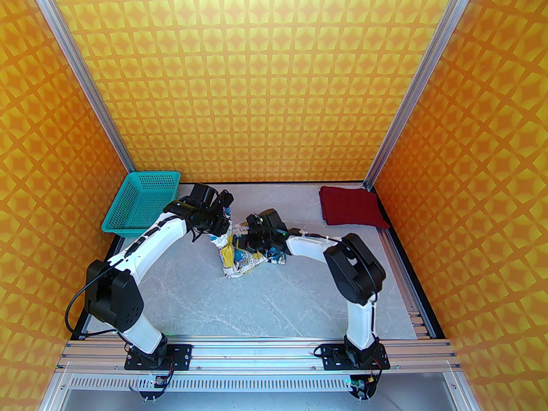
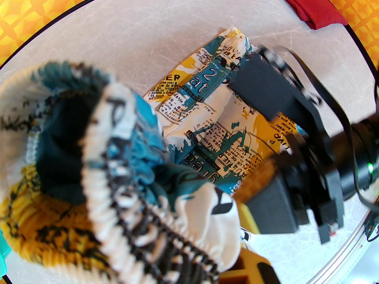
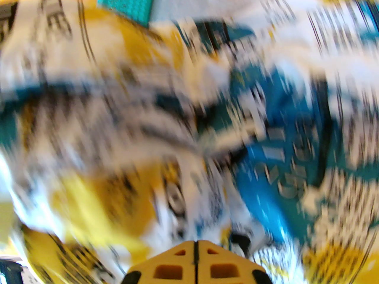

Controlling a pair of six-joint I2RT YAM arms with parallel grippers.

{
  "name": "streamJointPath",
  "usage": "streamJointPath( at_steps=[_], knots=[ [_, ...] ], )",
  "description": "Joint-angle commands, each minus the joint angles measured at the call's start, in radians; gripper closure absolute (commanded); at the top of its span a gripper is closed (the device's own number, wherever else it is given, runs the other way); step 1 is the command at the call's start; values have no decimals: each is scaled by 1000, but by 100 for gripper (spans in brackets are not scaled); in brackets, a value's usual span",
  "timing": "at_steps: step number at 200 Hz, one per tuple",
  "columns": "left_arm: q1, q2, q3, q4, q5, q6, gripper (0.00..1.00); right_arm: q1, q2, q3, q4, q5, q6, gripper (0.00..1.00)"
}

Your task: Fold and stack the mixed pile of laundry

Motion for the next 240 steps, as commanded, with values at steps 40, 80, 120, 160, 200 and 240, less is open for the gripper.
streamJointPath(
  at_steps=[40,80,120,160,200,240],
  knots=[
    [-13,3,71,3,0,19,100,128,124,-7,183,-86,112,98],
    [-59,5,97,-16,-1,49,100,60,-6,-64,60,-51,26,95],
    [-89,17,100,-44,-24,68,100,-100,-320,-241,-240,53,-141,84],
    [-139,84,177,-94,-94,60,100,-258,-460,-332,-461,200,-309,80],
    [-217,196,329,-157,-171,19,100,-306,-328,-364,-367,219,-341,83],
    [-324,307,459,-205,-229,-5,100,-307,-218,-398,-211,159,-279,87]
  ],
)
